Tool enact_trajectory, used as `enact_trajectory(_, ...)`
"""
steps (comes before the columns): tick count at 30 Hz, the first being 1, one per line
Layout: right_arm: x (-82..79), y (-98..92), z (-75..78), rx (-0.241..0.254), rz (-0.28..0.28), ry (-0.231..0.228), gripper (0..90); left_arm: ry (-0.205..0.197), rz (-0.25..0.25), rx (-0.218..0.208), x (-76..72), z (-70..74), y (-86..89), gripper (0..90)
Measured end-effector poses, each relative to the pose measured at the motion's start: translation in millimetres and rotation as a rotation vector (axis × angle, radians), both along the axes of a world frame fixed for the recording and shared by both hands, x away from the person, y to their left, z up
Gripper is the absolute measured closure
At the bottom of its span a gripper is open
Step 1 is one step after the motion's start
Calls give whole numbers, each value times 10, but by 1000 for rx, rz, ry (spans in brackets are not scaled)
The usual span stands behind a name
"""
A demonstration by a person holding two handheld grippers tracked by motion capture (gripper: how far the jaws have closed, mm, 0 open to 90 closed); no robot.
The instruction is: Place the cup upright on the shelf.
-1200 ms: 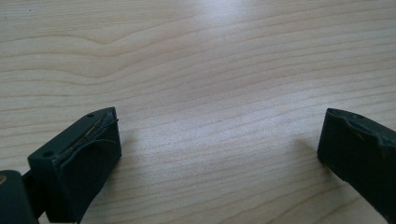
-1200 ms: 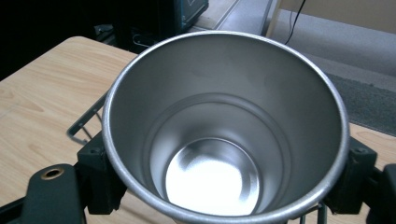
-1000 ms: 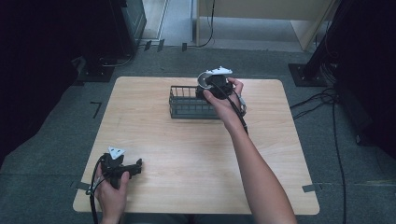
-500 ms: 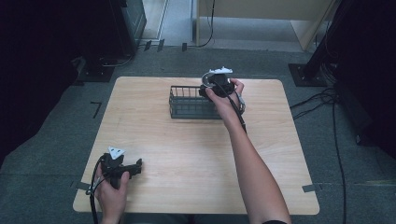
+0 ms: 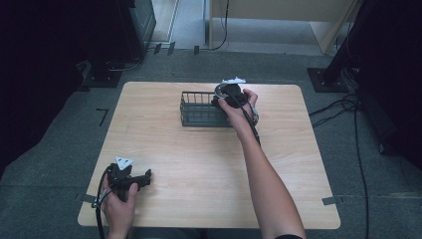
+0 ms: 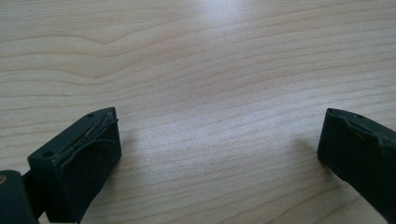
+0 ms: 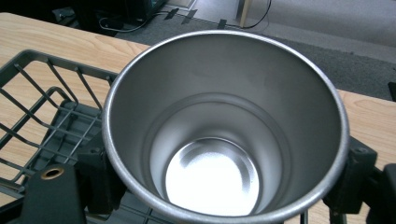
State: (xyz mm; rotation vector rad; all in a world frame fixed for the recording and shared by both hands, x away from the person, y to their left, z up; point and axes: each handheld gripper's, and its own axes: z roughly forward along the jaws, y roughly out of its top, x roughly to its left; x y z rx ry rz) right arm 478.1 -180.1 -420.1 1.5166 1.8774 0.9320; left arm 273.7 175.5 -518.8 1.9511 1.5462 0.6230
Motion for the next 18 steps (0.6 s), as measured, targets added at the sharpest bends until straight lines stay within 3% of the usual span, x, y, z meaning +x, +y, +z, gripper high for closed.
enact_trajectory(18,-19,-6,-150,-14,6,31,181,0,0,0,0,0,0,0)
